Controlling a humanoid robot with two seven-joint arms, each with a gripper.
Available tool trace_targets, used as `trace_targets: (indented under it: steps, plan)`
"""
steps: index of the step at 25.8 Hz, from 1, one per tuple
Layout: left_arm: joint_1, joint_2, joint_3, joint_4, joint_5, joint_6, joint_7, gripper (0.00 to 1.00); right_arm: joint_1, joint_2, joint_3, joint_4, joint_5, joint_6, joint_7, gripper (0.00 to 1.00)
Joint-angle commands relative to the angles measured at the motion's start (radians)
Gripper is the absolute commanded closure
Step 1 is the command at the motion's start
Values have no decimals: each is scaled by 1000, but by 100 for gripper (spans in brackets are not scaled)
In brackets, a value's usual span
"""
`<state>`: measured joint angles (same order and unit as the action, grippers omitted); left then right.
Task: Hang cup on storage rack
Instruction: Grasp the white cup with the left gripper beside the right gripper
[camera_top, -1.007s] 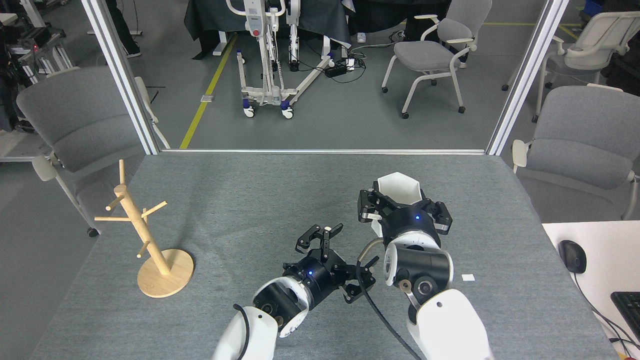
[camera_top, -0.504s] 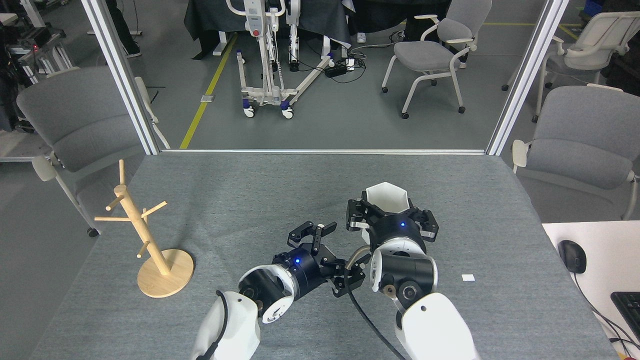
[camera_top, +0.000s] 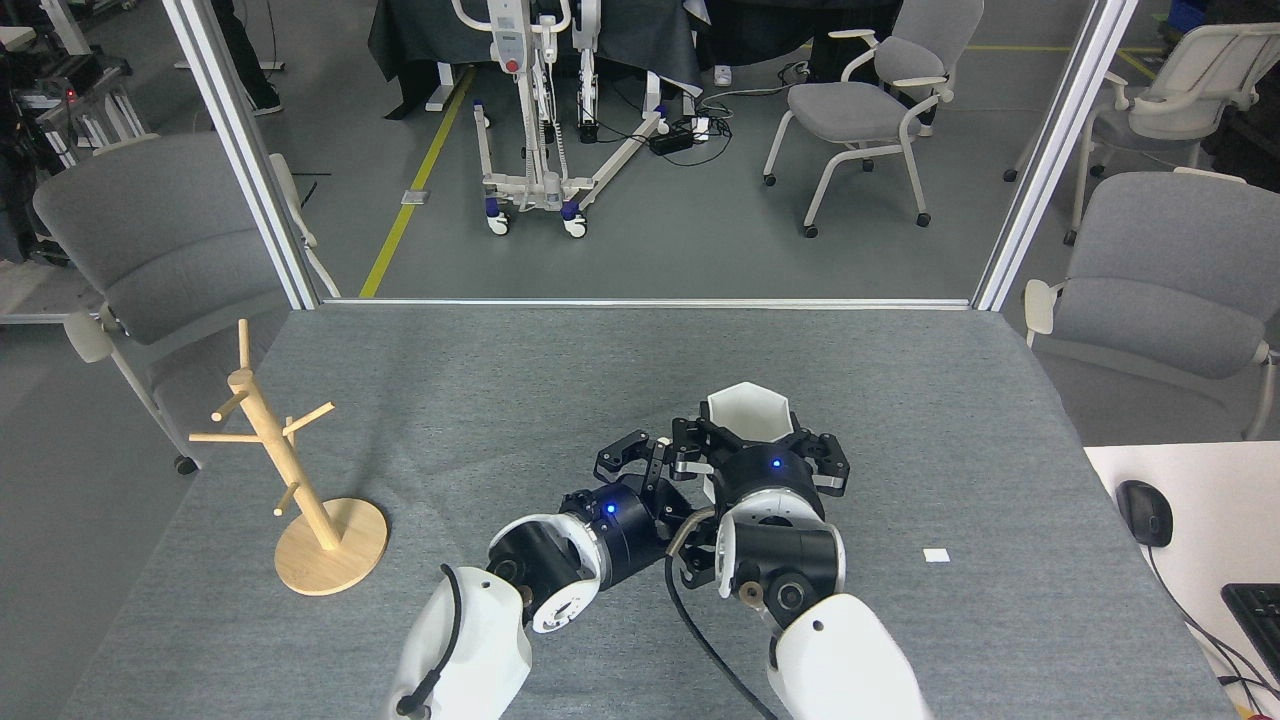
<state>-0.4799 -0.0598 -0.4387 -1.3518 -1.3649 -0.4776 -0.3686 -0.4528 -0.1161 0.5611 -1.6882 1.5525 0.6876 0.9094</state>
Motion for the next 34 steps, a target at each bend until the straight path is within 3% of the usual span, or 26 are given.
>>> trace_targets:
  steps: [1, 5, 13, 15, 16, 18, 19, 31, 34]
  plan:
    - [-29, -22, -34, 42, 0, 4, -16, 1, 6, 13, 19, 2, 3, 3, -1, 98]
    - [-78, -74, -34, 151, -5, 8, -18, 1, 19, 32, 20, 2, 15, 7, -1, 99]
    - [-95, -75, -28, 178, -2, 37, -9, 2, 43, 64, 57, 4, 18, 33, -3, 100]
    - [-94, -71, -29, 175, -2, 56, -9, 20, 60, 79, 72, 4, 40, 35, -4, 100]
    - [-92, -68, -29, 177, -2, 51, -12, 36, 69, 87, 82, 4, 64, 35, -3, 100]
    - [-83, -63, -31, 172, 0, 31, -16, 90, 89, 105, 89, 5, 98, 38, -3, 100]
    - [-78, -63, -29, 172, 3, 16, -18, 100, 98, 115, 89, 7, 104, 39, -3, 100]
    - [-77, -58, -25, 178, 4, -1, -18, 100, 97, 122, 89, 27, 107, 39, -3, 99]
    - [-75, -55, -25, 178, 4, -1, -18, 100, 95, 124, 89, 32, 107, 38, -3, 80]
